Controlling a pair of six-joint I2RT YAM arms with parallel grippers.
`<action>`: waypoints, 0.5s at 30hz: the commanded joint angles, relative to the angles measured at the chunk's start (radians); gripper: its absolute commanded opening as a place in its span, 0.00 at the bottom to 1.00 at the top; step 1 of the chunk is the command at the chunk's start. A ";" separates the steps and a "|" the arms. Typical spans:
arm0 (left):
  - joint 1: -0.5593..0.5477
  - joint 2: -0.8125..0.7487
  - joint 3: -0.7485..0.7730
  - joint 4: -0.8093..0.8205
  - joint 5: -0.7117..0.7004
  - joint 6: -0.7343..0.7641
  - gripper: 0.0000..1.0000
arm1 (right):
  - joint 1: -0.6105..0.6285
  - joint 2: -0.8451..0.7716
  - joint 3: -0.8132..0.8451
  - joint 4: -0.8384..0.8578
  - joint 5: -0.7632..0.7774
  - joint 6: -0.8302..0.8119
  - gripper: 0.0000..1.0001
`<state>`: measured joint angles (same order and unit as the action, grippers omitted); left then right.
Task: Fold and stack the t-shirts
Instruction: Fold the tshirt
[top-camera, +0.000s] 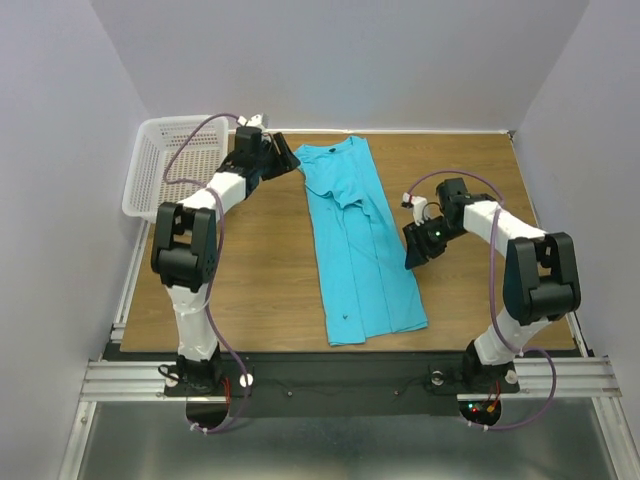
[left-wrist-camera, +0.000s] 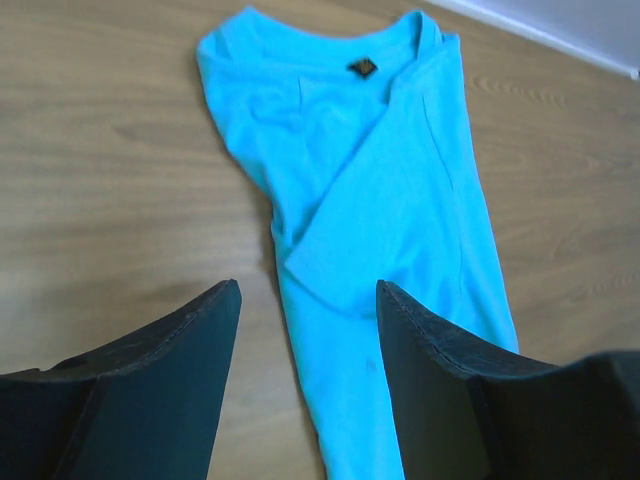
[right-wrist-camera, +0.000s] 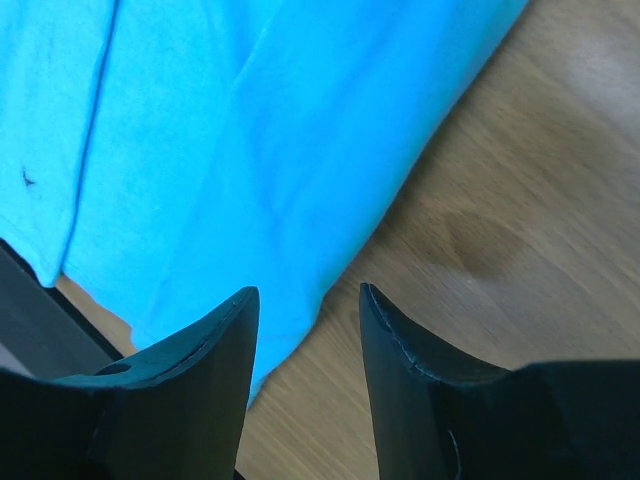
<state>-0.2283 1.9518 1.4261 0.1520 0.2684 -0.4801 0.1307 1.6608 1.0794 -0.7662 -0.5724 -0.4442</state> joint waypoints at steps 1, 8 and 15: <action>0.012 0.115 0.161 0.001 -0.046 -0.020 0.67 | -0.005 0.042 -0.004 0.036 -0.064 0.019 0.51; 0.018 0.321 0.407 0.012 0.006 -0.078 0.61 | -0.006 0.062 -0.036 0.067 -0.067 0.025 0.51; 0.018 0.447 0.537 0.003 -0.034 -0.150 0.59 | -0.005 0.085 -0.033 0.082 -0.078 0.035 0.51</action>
<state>-0.2138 2.3932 1.8698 0.1379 0.2512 -0.5858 0.1307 1.7332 1.0451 -0.7204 -0.6224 -0.4179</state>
